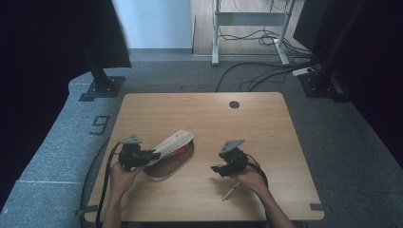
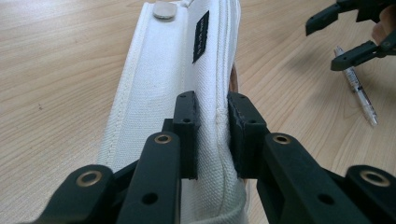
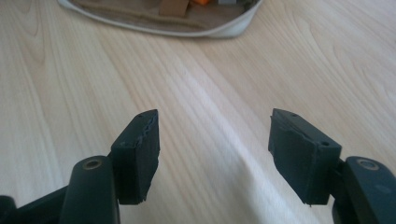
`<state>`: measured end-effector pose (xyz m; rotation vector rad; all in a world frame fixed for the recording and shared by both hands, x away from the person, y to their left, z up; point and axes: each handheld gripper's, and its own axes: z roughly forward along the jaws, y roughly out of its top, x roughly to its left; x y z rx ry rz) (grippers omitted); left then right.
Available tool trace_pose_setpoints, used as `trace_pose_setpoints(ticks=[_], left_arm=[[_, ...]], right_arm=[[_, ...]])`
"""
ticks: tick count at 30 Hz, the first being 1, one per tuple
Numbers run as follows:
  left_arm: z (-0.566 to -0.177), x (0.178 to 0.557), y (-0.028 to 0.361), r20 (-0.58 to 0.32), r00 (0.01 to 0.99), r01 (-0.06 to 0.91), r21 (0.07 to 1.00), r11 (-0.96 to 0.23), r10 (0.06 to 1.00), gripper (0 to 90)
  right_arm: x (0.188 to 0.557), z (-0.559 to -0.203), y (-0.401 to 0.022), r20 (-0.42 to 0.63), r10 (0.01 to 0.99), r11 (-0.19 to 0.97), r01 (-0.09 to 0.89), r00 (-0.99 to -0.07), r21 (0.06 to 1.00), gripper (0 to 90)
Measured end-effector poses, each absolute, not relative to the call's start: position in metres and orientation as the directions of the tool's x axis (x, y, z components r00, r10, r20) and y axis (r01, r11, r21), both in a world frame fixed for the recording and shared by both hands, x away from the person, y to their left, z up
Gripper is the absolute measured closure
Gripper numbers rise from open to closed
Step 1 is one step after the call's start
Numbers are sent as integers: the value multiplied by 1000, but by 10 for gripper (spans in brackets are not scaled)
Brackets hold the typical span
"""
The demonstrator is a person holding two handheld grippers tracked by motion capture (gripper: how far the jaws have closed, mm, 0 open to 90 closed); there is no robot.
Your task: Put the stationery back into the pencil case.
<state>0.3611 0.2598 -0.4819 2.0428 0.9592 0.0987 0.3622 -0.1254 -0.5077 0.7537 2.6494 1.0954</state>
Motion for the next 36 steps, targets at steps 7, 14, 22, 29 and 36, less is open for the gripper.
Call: trace_pose_setpoints(ticks=[7, 14, 22, 29, 36], left_arm=[[-482, 361, 260, -264, 702, 595, 728, -341, 661, 749], [-482, 361, 259, -264, 702, 595, 727, -341, 662, 749], [-482, 361, 259, -263, 701, 596, 726, -342, 663, 748], [-482, 361, 258, -263, 701, 597, 725, -344, 662, 748], [-482, 361, 258, -263, 702, 597, 724, -345, 662, 747]], right_arm=[[349, -512, -151, 36, 534, 589, 402, -845, 701, 341], [337, -518, -171, 51, 553, 575, 425, -832, 699, 349], [323, -523, -191, 62, 558, 568, 436, -828, 698, 360], [319, -529, -202, 63, 561, 572, 442, -825, 691, 367], [318, -534, -206, 75, 553, 573, 444, -830, 689, 383]])
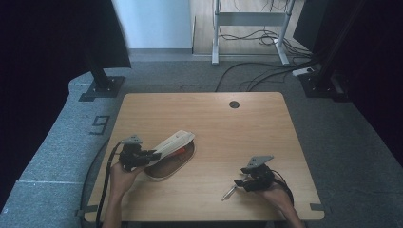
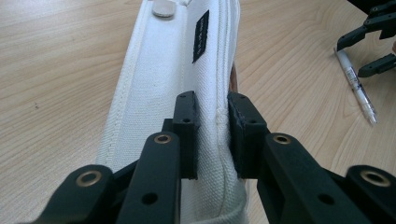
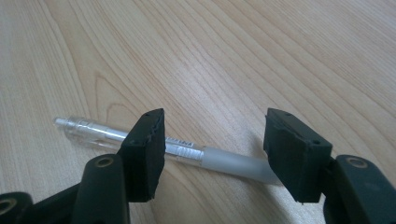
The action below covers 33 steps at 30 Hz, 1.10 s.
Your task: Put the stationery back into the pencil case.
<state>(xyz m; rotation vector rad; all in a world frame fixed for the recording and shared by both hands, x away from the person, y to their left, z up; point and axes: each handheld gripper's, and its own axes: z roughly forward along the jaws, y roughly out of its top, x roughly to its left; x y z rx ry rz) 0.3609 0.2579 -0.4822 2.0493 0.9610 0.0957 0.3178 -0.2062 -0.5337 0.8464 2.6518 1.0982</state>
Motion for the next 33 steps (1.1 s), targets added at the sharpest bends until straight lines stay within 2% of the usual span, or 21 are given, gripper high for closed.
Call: trace_pose_setpoints(ticks=[11, 22, 26, 33], left_arm=[[-482, 361, 258, -262, 704, 596, 724, -349, 660, 746], [-482, 361, 257, -262, 706, 596, 722, -352, 658, 746], [-482, 361, 257, -262, 707, 596, 721, -354, 657, 746], [-482, 361, 257, -261, 707, 595, 721, -354, 657, 746]], right_arm=[[325, -539, -199, 33, 556, 603, 431, -831, 671, 450], [336, -538, -192, 21, 559, 613, 430, -829, 663, 657], [339, -536, -190, 33, 550, 622, 436, -834, 651, 758], [342, -535, -189, 59, 561, 614, 464, -826, 639, 782]])
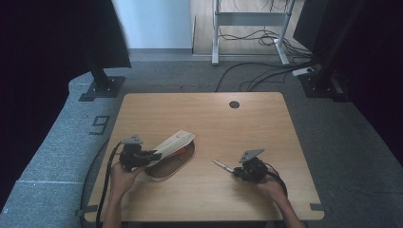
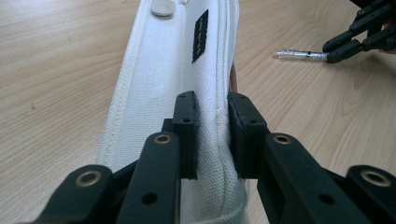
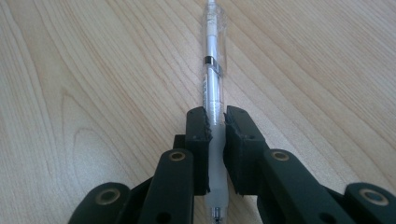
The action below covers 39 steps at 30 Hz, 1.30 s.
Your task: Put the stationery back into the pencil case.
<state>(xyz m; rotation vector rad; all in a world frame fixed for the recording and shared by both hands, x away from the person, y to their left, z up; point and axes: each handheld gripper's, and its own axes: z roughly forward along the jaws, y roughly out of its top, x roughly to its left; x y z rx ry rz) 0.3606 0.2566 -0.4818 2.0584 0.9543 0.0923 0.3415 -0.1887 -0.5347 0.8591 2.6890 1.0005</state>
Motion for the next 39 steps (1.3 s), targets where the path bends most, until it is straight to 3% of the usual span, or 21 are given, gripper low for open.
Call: trace_pose_setpoints(ticks=[19, 39], left_arm=[[-481, 360, 256, -256, 702, 589, 734, -339, 665, 762], [-479, 360, 257, -267, 707, 579, 750, -319, 656, 766]], right_arm=[[338, -520, -193, 83, 583, 544, 464, -808, 699, 786], [358, -501, -149, 63, 515, 575, 400, -855, 714, 786]])
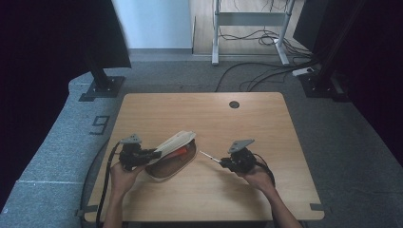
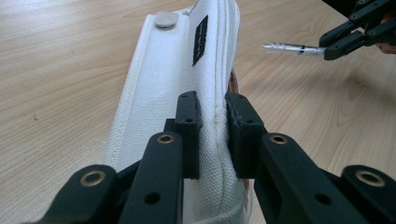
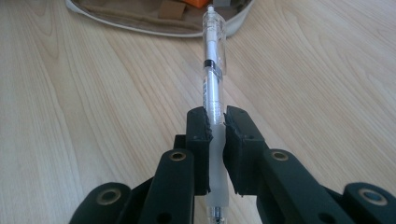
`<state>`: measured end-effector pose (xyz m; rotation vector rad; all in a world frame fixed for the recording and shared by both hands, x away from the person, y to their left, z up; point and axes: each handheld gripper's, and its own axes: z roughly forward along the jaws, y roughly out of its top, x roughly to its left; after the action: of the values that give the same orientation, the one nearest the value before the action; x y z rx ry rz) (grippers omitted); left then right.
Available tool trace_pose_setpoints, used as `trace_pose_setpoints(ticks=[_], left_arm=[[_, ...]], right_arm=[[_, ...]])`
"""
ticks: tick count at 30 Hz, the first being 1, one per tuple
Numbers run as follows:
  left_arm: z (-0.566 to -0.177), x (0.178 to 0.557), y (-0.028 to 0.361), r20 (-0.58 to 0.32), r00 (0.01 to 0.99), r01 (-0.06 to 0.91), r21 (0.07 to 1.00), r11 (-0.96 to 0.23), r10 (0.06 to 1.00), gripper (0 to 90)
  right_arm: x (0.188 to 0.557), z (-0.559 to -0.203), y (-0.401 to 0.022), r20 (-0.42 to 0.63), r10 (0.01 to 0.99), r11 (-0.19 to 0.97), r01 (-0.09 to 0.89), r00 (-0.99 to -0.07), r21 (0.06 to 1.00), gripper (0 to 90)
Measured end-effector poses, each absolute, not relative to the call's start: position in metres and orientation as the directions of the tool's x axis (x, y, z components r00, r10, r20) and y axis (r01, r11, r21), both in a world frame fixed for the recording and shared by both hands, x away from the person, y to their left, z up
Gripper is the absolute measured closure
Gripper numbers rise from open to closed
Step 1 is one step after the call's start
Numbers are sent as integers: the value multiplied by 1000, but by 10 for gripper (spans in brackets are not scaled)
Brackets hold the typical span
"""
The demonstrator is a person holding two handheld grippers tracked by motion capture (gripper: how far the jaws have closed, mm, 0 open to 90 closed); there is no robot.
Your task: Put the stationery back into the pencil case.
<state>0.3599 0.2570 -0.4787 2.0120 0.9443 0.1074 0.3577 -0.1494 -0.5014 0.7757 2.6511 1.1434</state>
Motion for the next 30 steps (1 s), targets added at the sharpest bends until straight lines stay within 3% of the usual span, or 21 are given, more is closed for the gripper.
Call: trace_pose_setpoints(ticks=[30], left_arm=[[-475, 358, 257, -264, 725, 562, 760, -326, 636, 767]], right_arm=[[390, -496, -81, 52, 435, 656, 356, -899, 666, 785]])
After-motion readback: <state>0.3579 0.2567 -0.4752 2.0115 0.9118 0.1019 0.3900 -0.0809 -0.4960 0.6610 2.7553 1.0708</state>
